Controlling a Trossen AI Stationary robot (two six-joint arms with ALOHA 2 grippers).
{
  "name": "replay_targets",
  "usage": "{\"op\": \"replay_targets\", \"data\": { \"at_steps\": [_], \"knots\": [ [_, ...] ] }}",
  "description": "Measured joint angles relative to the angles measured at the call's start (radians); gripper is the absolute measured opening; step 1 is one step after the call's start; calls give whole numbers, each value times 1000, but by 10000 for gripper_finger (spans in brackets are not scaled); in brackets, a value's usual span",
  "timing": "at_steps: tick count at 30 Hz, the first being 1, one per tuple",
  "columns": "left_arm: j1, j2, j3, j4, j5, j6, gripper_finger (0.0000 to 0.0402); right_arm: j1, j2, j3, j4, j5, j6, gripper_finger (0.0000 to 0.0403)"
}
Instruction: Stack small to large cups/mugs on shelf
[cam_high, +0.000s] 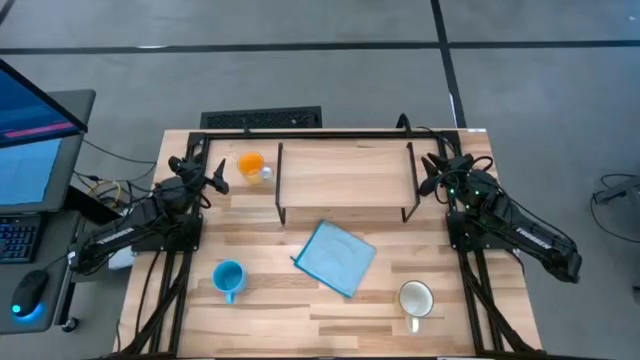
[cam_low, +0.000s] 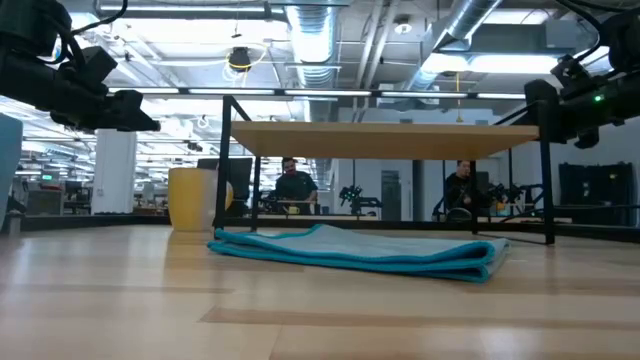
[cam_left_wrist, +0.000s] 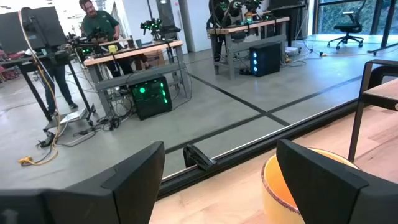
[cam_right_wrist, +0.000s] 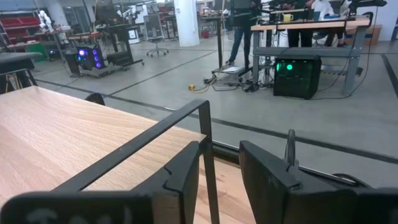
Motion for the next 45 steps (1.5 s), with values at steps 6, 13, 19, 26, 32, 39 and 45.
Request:
{"op": "replay_targets", "data": {
  "at_steps": [6,13,19,26,32,39,45],
  "knots": [
    [0,0,0,0,0,0,302,0,0,0,0,0,0,137],
    [0,0,0,0,0,0,302,0,0,0,0,0,0,139],
    [0,0,0,0,0,0,302,0,0,0,0,0,0,137],
    [0,0,0,0,0,0,302,0,0,0,0,0,0,138],
    [0,0,0,0,0,0,302,0,0,0,0,0,0,137],
    [0,0,0,0,0,0,302,0,0,0,0,0,0,137],
    [1,0,-2,18,-13,73,302,0,0,0,0,0,0,138]
  ]
}}
